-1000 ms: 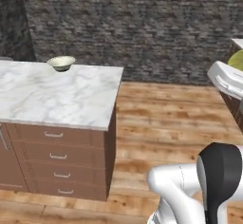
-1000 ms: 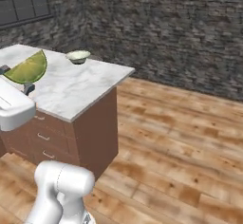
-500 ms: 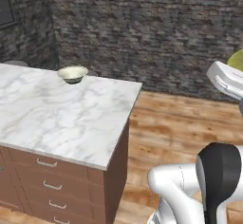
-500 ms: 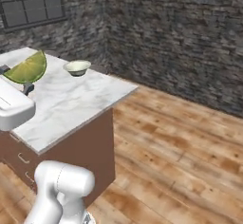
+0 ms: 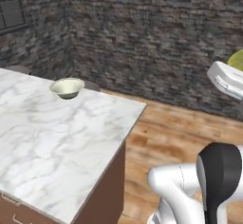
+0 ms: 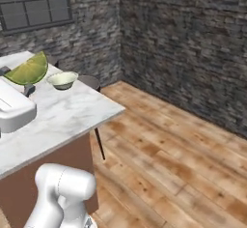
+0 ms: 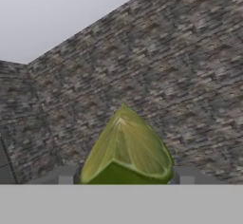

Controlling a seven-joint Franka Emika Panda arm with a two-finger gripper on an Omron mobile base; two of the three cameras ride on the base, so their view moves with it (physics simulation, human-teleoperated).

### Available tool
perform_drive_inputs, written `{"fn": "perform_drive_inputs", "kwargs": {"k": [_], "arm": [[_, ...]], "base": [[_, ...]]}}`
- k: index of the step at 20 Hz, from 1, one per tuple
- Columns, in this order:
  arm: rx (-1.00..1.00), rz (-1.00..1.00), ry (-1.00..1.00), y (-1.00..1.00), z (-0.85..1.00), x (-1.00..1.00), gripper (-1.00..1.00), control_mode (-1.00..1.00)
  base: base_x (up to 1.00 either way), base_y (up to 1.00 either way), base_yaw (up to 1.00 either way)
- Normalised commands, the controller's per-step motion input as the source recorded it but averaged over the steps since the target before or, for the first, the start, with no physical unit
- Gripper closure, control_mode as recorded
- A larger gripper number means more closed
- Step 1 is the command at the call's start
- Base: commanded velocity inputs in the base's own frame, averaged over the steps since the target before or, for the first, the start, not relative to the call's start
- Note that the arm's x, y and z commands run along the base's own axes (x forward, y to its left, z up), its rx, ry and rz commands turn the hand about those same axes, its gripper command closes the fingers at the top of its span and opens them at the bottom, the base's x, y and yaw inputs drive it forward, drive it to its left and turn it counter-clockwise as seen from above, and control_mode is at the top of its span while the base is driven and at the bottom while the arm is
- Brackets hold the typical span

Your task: There is a bowl on the dining counter. Grab a lemon wedge from the fridge and place it in the bowl. Then get the liquor bottle and glass cup from the cabinet and place them next to the bowl.

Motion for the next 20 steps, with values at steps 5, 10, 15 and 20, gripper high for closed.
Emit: {"fn": "perform_drive_inputs", "kwargs": {"k": [5,10,15,20], "arm": [[0.0,0.0,0.0,0.0,0.0,0.0,1.0,1.0],[0.0,0.0,0.0,0.0,0.0,0.0,1.0,1.0],[0.0,0.0,0.0,0.0,0.0,0.0,1.0,1.0],[0.0,0.0,0.0,0.0,0.0,0.0,1.0,1.0]], "base": [[0.74,-0.83,0.31],[0.74,-0.84,0.31],[0.71,-0.84,0.33],[0.65,-0.82,0.36]]}}
